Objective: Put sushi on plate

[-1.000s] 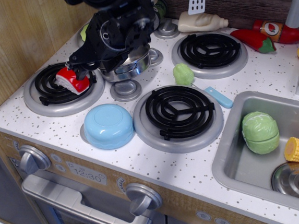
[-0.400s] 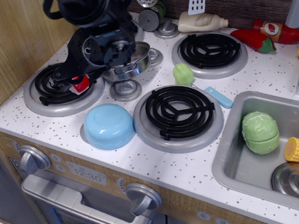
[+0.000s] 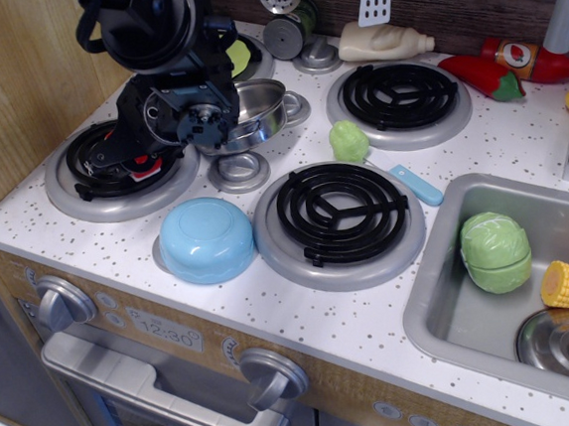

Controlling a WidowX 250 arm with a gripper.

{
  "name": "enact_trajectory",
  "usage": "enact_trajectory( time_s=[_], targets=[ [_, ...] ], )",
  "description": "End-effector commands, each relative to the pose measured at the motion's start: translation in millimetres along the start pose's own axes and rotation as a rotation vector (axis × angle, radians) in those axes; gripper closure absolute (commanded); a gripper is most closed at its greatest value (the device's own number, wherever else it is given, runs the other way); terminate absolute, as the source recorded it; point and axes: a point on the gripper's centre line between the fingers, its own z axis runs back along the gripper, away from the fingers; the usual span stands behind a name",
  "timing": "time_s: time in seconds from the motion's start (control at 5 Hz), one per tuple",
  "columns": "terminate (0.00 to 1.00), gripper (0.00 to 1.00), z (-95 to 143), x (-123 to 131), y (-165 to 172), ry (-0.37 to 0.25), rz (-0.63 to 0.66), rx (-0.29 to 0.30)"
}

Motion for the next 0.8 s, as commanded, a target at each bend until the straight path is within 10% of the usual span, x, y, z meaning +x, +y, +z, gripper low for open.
enact_trajectory(
  time_s=[0.0,0.6],
  targets=[
    [0.00,1.00,-5,12,-10,-0.037,-0.022,-0.095],
    [0.00,1.00,-5,100,-79,-0.028,-0.411,-0.345]
  ],
)
